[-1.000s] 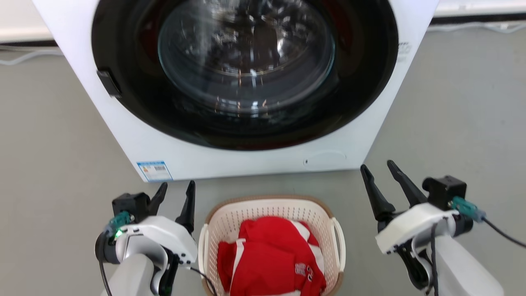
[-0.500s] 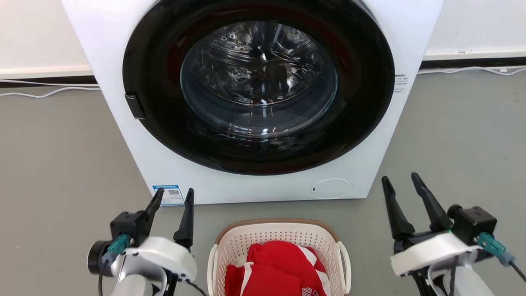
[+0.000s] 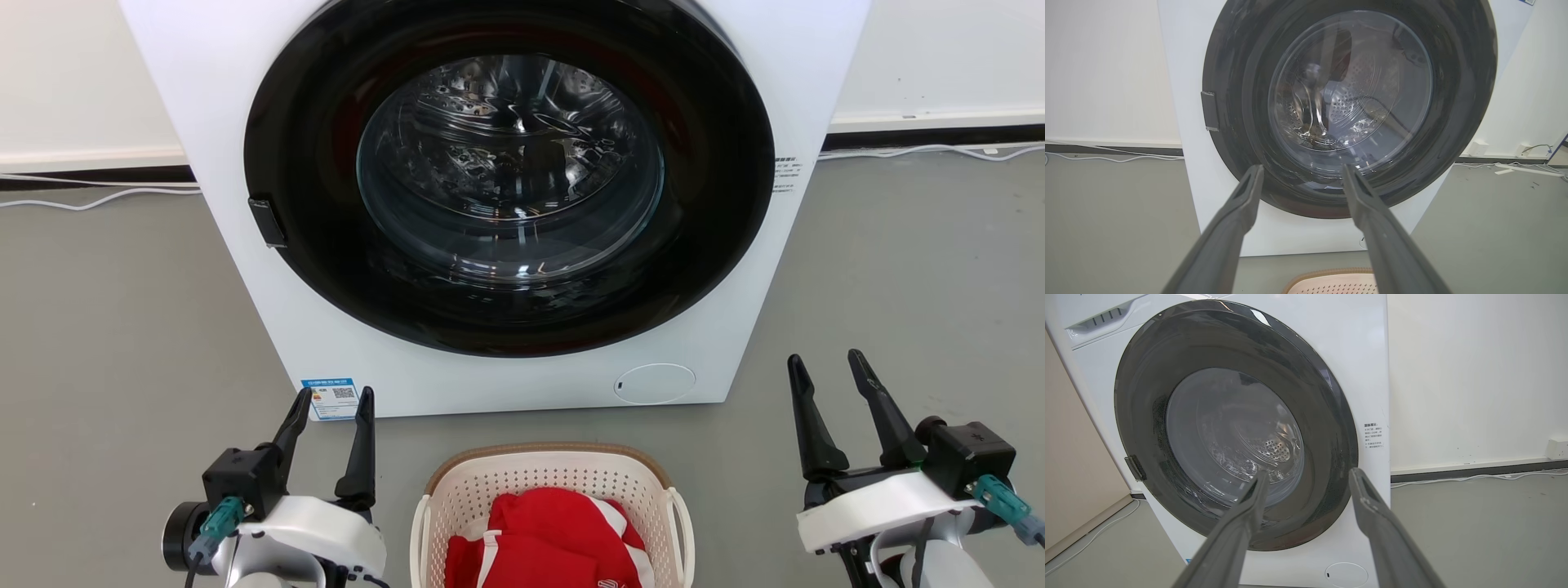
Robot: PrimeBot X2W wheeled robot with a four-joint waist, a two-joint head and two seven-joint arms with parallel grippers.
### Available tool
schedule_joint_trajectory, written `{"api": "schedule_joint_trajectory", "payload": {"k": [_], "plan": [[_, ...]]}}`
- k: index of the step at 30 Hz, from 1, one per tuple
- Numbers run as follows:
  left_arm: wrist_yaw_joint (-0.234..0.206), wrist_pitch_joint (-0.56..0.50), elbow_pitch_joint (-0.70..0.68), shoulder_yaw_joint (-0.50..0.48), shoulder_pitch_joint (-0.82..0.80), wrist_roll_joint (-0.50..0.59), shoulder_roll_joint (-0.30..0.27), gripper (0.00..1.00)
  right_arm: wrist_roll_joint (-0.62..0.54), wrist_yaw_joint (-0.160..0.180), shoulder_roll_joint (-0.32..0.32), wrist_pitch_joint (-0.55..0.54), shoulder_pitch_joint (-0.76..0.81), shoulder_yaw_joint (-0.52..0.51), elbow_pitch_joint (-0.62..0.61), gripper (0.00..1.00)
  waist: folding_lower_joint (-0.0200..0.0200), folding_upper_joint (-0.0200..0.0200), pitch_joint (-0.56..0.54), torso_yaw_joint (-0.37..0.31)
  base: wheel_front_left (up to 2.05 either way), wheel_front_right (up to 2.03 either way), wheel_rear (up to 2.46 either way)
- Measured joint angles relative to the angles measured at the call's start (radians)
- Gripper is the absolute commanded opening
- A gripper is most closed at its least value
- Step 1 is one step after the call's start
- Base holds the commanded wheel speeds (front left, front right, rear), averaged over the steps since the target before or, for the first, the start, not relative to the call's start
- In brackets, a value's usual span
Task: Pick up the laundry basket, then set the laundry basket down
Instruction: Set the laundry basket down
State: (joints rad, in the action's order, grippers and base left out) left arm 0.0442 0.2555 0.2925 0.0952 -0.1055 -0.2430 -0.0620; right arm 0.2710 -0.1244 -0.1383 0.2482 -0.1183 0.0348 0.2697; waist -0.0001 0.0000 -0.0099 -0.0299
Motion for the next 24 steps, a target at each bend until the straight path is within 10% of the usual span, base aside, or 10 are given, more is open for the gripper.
{"api": "schedule_joint_trajectory", "payload": {"k": [24], "plan": [[0.010, 0.000, -0.008, -0.016, 0.017, 0.006, 0.019, 1.00, 0.002, 0.000, 0.004, 0.000, 0.001, 0.002, 0.009, 1.00, 0.0000, 0.0000, 0.003, -0.007, 0.00, 0.00, 0.00]]}}
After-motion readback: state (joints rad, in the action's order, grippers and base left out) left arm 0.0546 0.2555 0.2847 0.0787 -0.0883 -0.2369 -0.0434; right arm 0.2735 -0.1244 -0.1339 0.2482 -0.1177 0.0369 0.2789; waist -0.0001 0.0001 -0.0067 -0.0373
